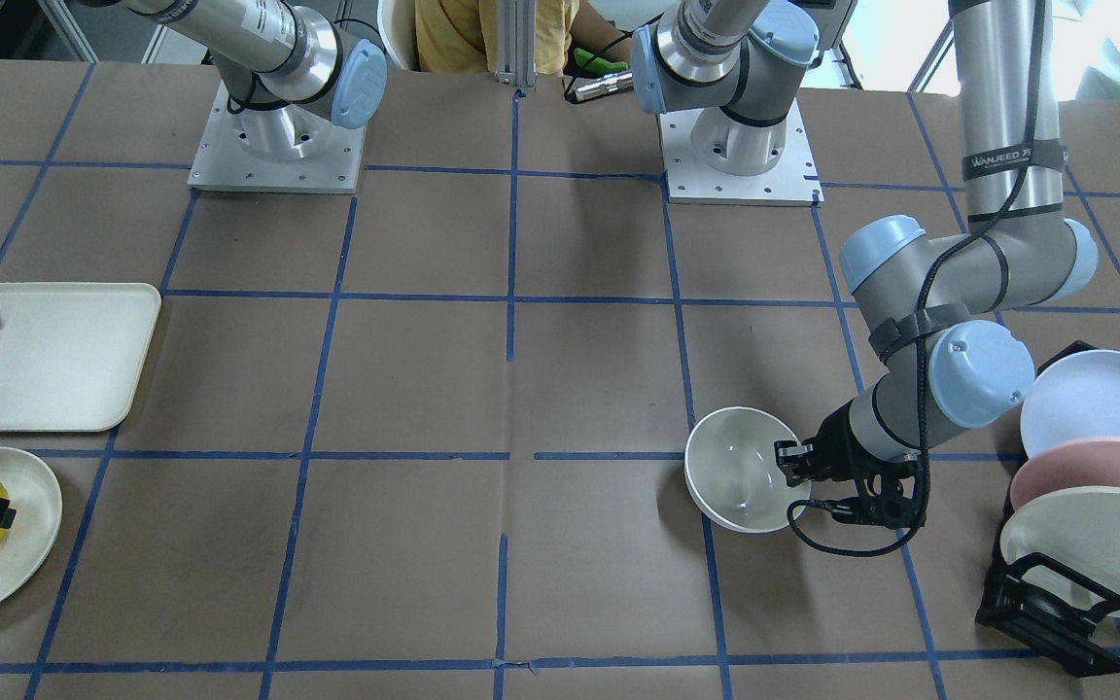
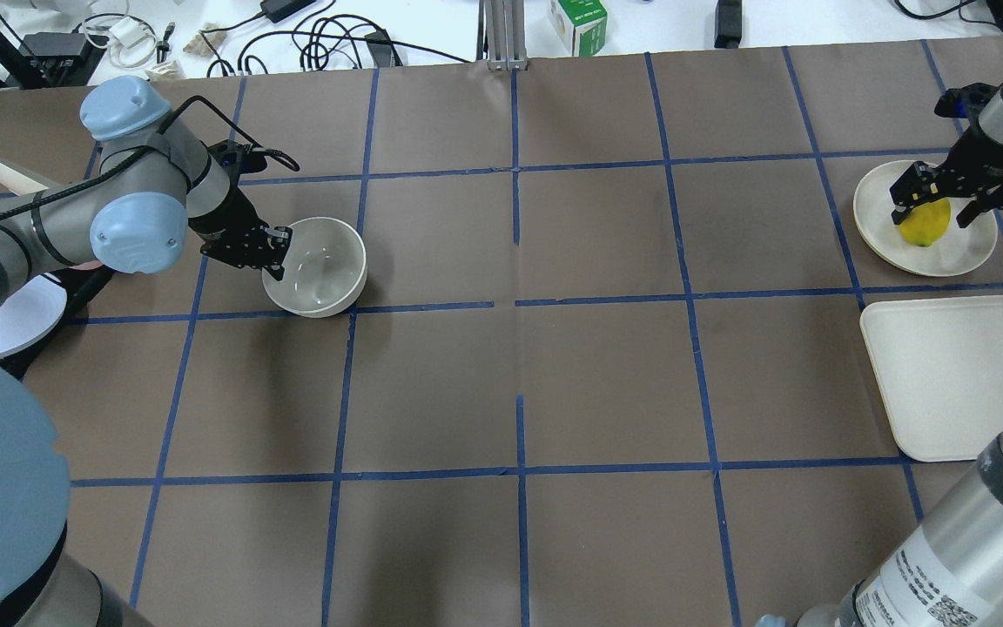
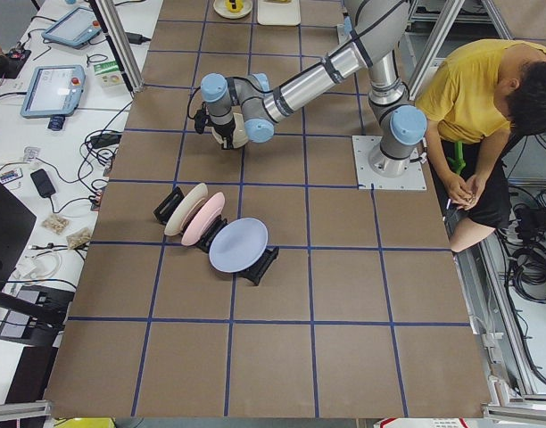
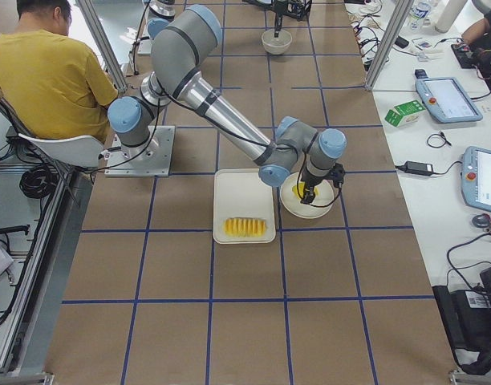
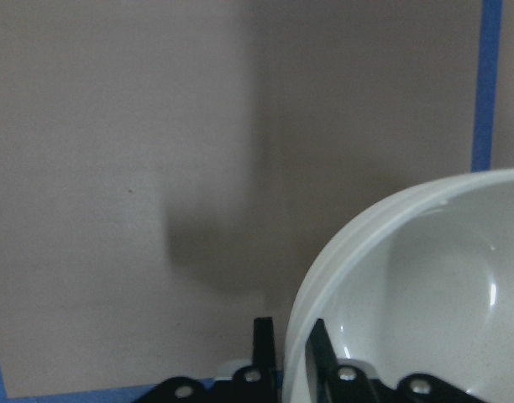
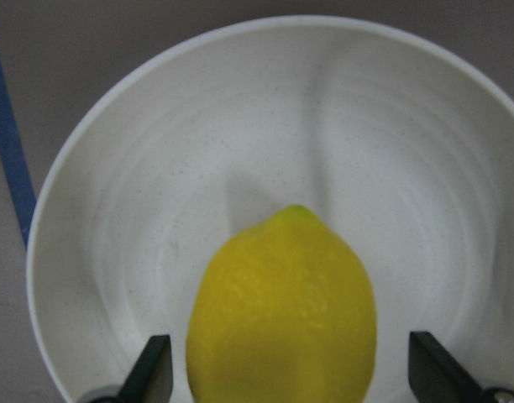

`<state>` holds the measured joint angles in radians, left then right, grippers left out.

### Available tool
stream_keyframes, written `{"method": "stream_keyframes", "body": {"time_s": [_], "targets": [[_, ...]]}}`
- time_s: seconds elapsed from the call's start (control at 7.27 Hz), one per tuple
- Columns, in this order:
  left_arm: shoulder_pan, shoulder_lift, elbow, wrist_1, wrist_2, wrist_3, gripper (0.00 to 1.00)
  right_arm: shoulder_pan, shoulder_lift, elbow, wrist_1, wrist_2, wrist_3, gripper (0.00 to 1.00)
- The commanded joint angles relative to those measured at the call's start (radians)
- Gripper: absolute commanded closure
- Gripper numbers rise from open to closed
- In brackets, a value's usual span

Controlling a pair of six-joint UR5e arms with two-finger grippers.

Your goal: Place bowl and put lemon in it

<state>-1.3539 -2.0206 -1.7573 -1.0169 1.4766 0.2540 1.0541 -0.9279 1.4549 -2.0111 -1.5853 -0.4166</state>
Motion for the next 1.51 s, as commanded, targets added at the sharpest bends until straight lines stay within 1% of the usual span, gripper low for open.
{"method": "stream_keyframes", "body": {"time_s": [0.0,0.14,0.28,0.41,0.55,0.69,0.83,0.96,1.1,1.24,1.38], "targets": [[0.004,0.009,0.004,-0.002,-0.007,-0.002,1.0,0.0,0.008,-0.001,-0.008,0.01,0.002,0.0],[-0.001,0.026,0.019,-0.012,0.001,-0.004,1.0,0.0,0.008,-0.004,-0.009,0.013,0.002,0.11],[-0.016,0.043,0.036,-0.063,-0.005,-0.01,1.0,0.0,0.004,-0.005,-0.005,0.014,0.03,0.8],[-0.037,0.072,0.035,-0.08,-0.048,-0.039,1.0,0.004,-0.005,-0.014,0.0,0.014,0.051,1.0],[-0.089,0.089,0.027,-0.08,-0.076,-0.102,1.0,0.01,-0.043,-0.014,0.018,0.008,0.065,1.0],[-0.2,0.073,0.035,-0.057,-0.076,-0.274,1.0,0.012,-0.125,-0.014,0.114,-0.004,0.067,1.0],[-0.317,0.062,0.038,0.002,-0.073,-0.408,1.0,0.014,-0.231,-0.014,0.265,0.007,0.068,1.0],[-0.383,0.047,0.024,0.082,-0.073,-0.515,1.0,0.024,-0.338,-0.014,0.35,-0.001,0.094,1.0],[-0.414,0.025,0.022,0.096,-0.072,-0.563,1.0,0.056,-0.433,-0.016,0.468,-0.001,0.158,1.0],[-0.43,0.014,0.021,0.095,-0.07,-0.558,1.0,0.104,-0.498,-0.015,0.523,0.014,0.241,1.0],[-0.43,0.007,0.022,0.098,-0.07,-0.55,1.0,0.197,-0.508,-0.016,0.532,0.014,0.328,1.0]]}}
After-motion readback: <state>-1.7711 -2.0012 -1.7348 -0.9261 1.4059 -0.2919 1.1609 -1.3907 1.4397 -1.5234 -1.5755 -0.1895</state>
